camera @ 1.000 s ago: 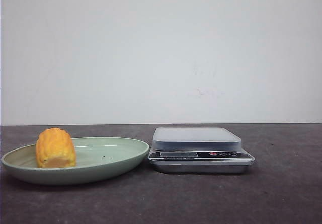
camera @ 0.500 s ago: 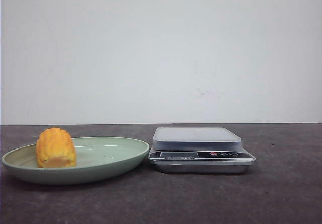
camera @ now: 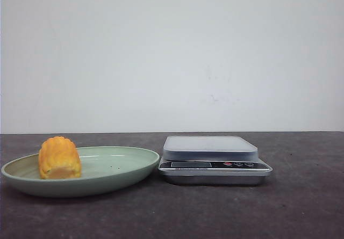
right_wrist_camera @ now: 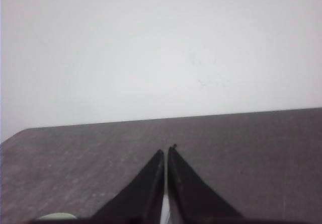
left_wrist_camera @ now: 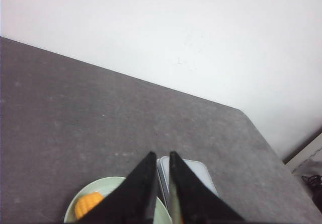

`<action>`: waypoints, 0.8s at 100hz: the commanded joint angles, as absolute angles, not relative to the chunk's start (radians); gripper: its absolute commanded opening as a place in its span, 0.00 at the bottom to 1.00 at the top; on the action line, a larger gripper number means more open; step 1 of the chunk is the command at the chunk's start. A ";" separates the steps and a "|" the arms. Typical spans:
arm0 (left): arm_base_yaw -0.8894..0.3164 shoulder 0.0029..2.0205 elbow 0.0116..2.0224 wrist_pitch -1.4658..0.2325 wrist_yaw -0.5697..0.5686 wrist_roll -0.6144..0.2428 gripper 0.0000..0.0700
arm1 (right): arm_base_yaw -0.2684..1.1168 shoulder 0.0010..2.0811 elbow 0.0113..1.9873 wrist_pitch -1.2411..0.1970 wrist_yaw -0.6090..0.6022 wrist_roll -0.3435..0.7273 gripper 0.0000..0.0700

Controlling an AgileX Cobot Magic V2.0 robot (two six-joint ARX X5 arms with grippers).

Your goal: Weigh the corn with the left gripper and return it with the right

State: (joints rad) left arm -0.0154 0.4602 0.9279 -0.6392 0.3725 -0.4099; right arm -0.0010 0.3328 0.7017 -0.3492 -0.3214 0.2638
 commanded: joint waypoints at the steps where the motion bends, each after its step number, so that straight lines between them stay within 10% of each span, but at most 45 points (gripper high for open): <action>1: -0.015 0.495 0.958 -0.653 0.376 -0.382 0.01 | -0.002 0.349 0.723 -0.345 -0.332 0.250 0.01; 12: -0.015 0.528 0.965 -0.662 0.392 -0.387 0.12 | -0.002 0.351 0.729 -0.345 -0.342 0.250 0.11; 28: -0.015 0.548 0.965 -0.666 0.447 -0.387 0.97 | -0.001 0.350 0.729 -0.353 -0.344 0.255 1.00; 80: -0.049 0.661 0.964 -0.787 0.499 -0.400 1.00 | 0.013 0.351 0.726 -0.426 -0.332 0.254 1.00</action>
State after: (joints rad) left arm -0.0395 0.6201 0.9508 -0.7517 0.5011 -0.4099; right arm 0.0082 0.3477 0.7135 -0.4210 -0.3363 0.2584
